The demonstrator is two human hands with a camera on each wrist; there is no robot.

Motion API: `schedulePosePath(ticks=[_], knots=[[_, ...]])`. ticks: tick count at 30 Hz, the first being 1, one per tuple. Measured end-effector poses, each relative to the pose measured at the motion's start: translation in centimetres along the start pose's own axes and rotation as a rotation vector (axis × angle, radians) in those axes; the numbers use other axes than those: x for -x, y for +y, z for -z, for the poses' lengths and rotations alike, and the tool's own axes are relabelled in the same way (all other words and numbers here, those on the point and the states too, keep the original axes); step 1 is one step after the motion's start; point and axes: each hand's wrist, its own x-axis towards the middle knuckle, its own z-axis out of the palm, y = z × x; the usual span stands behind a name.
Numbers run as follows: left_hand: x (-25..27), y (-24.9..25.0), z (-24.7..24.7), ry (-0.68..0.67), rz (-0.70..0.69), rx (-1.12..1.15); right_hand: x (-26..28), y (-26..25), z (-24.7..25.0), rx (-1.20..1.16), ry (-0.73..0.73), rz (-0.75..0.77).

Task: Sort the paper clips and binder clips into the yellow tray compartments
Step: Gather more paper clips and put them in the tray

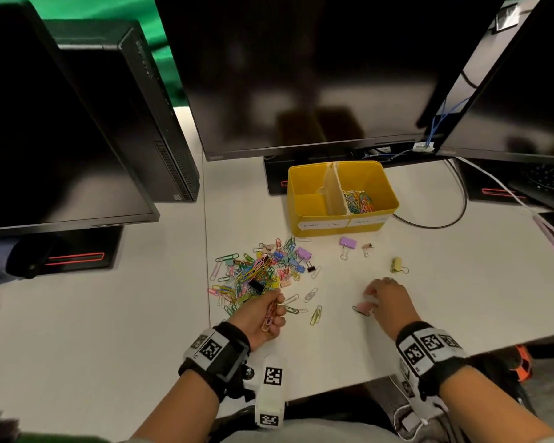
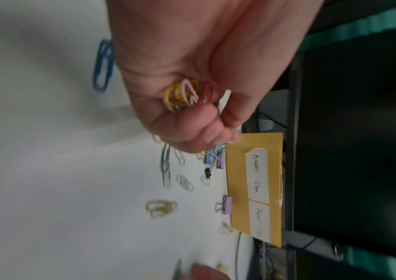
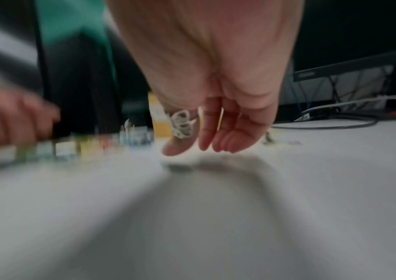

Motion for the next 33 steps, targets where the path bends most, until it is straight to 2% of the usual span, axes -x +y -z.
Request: schedulePosePath(ticks=[2,4,8,10,12,15,17,19,21,23,26,31,33], knots=[[0.2,0.1,0.4,0.039,-0.07,-0.103,-0.1,1.2,-1.1,0.048,-0.042,-0.009],[0.4,0.0,0.5,0.059,-0.119,-0.159,-0.1,1.2,-1.8,0.078,-0.063,0.048],[0.8,-0.1,0.4,0.083,-0.205,-0.259,0.2,-0.6,-3.2,0.258,-0.188,0.229],[0.8,-0.2,-0.1,0.114,-0.269,-0.403,0.7,-1.6,-3.4,0.307,-0.265,0.315],[0.6,-0.2,-0.9,0.189,-0.379,-0.681,0.9,-2.3,-3.4,0.337,-0.286,0.378],[0.4,0.0,-2.1,0.395,-0.558,-1.307,0.6,-3.3,-3.4,0.36,-0.255,0.448],[0.1,0.2,-2.7,0.444,-0.549,-1.641,-0.1,-4.1,-3.6,0.351,-0.239,0.528],[-0.4,0.5,-3.0,0.423,-0.429,-1.802,-0.8,-4.8,-3.7,0.348,-0.261,0.581],[-0.6,0.6,-3.2,0.406,-0.338,-1.88,-1.4,-5.4,-3.8,0.361,-0.301,0.626],[-0.9,0.5,-3.2,0.404,-0.316,-1.92,-1.7,-5.8,-3.7,0.386,-0.313,0.674],[-1.3,0.2,-3.3,0.409,-0.349,-1.936,-1.8,-5.8,-3.7,0.45,-0.309,0.662],[-2.1,-0.5,-3.5,0.426,-0.404,-1.969,-1.3,-5.6,-4.0,0.711,-0.295,0.602],[-2.4,-0.8,-3.4,0.432,-0.436,-1.982,-1.0,-5.5,-3.6,0.803,-0.226,0.599]])
